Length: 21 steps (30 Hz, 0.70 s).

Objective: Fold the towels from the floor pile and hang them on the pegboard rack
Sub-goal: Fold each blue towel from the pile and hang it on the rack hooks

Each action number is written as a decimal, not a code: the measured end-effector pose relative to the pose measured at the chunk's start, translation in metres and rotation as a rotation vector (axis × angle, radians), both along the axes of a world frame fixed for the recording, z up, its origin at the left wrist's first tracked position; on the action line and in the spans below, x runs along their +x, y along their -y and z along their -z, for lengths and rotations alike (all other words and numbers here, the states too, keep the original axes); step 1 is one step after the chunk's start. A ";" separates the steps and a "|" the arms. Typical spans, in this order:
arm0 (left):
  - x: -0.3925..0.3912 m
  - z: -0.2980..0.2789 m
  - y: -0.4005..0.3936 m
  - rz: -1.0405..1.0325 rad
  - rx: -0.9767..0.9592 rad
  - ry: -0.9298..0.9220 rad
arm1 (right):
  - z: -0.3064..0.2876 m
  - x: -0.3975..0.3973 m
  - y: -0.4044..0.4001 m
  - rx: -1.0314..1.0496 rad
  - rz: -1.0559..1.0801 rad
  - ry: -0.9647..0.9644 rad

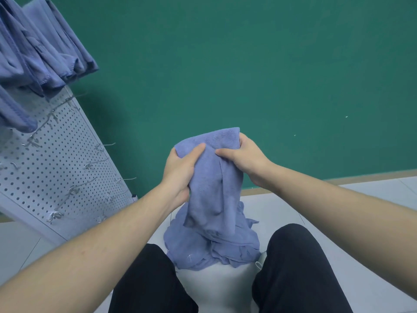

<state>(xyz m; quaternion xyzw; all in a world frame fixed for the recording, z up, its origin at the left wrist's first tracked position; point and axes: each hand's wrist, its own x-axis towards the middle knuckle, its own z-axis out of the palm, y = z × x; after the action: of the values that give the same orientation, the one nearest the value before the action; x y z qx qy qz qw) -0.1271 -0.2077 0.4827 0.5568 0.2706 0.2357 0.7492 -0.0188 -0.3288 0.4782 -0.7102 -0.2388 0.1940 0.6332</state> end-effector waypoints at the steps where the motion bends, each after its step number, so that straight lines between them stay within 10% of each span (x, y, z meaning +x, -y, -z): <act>1: 0.000 0.000 0.001 0.027 -0.006 -0.012 | -0.001 -0.001 -0.001 -0.016 0.030 0.041; 12: -0.003 0.008 0.001 -0.185 0.659 0.070 | -0.005 -0.020 0.000 -0.171 0.163 0.390; 21: 0.006 0.004 0.014 -0.170 0.511 0.081 | -0.008 -0.041 -0.017 0.010 0.101 0.262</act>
<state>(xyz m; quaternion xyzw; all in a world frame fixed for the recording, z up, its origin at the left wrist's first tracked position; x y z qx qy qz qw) -0.1214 -0.2220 0.4789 0.6931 0.2179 0.3805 0.5722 -0.0601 -0.3122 0.4865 -0.7375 -0.2841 0.0663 0.6090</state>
